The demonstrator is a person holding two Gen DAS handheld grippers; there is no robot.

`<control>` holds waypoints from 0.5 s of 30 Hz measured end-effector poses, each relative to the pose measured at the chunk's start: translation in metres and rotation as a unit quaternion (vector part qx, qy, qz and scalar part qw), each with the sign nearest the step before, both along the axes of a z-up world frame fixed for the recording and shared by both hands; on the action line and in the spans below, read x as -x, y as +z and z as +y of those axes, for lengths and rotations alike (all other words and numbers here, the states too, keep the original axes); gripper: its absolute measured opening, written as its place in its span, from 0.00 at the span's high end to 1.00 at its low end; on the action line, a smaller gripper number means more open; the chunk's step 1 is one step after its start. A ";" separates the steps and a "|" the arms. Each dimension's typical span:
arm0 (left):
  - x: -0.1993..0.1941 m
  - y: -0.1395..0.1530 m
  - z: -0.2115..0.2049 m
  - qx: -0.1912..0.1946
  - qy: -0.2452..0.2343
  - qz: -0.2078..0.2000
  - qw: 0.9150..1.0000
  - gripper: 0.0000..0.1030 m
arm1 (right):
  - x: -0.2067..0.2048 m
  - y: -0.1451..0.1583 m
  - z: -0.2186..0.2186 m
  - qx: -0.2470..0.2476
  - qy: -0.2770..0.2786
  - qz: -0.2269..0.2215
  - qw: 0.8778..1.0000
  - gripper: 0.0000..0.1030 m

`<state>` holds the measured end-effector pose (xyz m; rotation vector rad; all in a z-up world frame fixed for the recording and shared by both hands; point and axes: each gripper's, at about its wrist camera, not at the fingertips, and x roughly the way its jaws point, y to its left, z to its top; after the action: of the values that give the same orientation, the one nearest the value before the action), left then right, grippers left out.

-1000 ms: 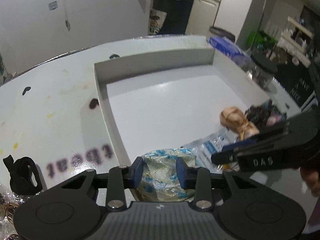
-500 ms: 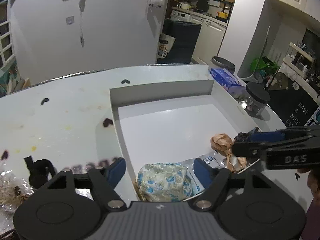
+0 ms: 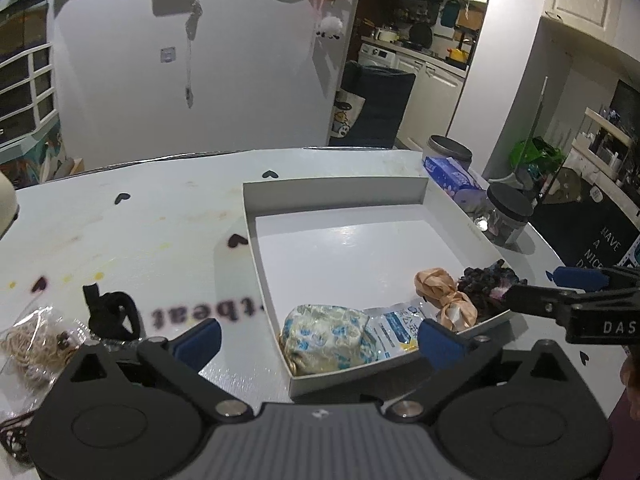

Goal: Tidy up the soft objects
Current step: 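Open both tools and move them back toward the bagged cords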

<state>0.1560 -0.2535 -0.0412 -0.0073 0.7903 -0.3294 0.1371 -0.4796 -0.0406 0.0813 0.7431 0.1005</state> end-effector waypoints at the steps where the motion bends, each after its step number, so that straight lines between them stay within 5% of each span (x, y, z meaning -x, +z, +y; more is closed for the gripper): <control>1: 0.004 0.000 0.001 0.000 0.002 -0.001 1.000 0.00 | 0.004 0.001 -0.001 0.000 0.000 -0.004 1.000 0.10; 7: 0.026 0.000 0.004 0.001 0.025 -0.008 1.000 0.00 | 0.029 0.004 -0.005 0.004 -0.009 -0.031 0.999 0.00; 15: 0.051 0.001 0.012 0.007 0.062 -0.020 0.998 0.00 | 0.051 0.005 -0.006 0.011 0.003 -0.059 0.998 0.00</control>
<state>0.1047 -0.2415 -0.0407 -0.0636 0.7439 -0.2163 0.0866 -0.4860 -0.0358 0.0522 0.6272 0.1017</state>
